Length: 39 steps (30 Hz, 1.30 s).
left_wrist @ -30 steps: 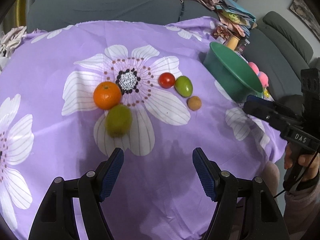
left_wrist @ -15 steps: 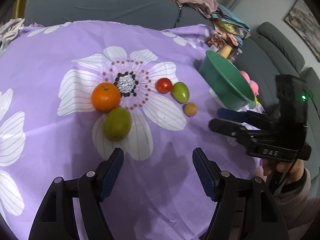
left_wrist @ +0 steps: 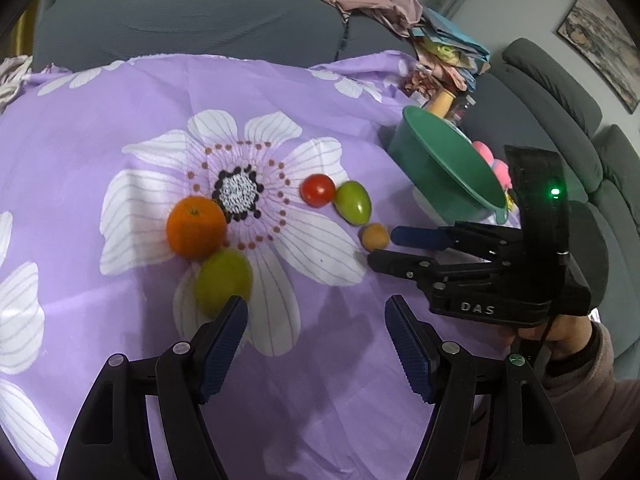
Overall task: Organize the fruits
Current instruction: 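Move both tools back toward the remaining fruit on the cloth, then grasp the yellow-brown fruit with the right tool while the left tool grasps a red tomato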
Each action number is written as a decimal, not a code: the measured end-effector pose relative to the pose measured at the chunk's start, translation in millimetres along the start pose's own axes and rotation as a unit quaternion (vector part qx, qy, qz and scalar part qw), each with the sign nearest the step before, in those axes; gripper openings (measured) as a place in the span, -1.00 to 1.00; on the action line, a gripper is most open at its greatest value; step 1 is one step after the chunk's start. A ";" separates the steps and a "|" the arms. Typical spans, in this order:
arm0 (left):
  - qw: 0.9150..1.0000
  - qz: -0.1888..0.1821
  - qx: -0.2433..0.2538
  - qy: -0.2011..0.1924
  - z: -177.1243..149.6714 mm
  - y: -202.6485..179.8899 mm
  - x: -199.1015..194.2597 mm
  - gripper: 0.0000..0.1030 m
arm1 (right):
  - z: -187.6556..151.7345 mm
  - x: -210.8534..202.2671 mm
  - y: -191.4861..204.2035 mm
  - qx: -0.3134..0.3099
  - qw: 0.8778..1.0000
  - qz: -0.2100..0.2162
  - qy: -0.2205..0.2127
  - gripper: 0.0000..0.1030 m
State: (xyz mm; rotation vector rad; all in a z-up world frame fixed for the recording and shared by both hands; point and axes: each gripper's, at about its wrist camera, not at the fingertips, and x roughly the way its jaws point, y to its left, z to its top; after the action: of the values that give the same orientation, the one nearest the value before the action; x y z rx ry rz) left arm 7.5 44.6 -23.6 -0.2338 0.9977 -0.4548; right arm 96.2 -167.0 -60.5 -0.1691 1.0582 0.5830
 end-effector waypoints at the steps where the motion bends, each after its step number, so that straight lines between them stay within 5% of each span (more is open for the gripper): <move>1: 1.000 0.002 0.002 0.000 2.2 0.0 0.9 0.38 | 1.9 2.9 -1.5 0.001 1.000 -0.002 0.002 -0.12; 10: 1.000 0.010 0.020 0.012 19.4 -5.0 16.1 0.38 | 8.0 14.4 -15.1 0.018 0.999 0.027 0.014 -0.48; 27: 0.986 0.114 0.097 0.079 71.5 -21.0 98.2 0.25 | -20.2 -11.3 -28.9 0.046 0.996 0.071 -0.015 -0.47; 35: 0.987 0.094 0.103 0.078 83.2 -30.0 111.2 0.20 | -23.3 -18.7 -37.3 0.056 0.995 0.080 -0.032 -0.45; 39: 0.985 0.101 0.109 0.092 86.3 -33.4 124.0 -0.20 | -24.0 -21.0 -39.6 0.063 0.994 0.084 -0.036 -0.45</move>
State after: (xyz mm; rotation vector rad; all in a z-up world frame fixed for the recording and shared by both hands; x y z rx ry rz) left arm 129.0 -44.5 -58.4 0.1074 1.1299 -0.4009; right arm 91.1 -217.6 -59.9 0.0518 1.0426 0.6662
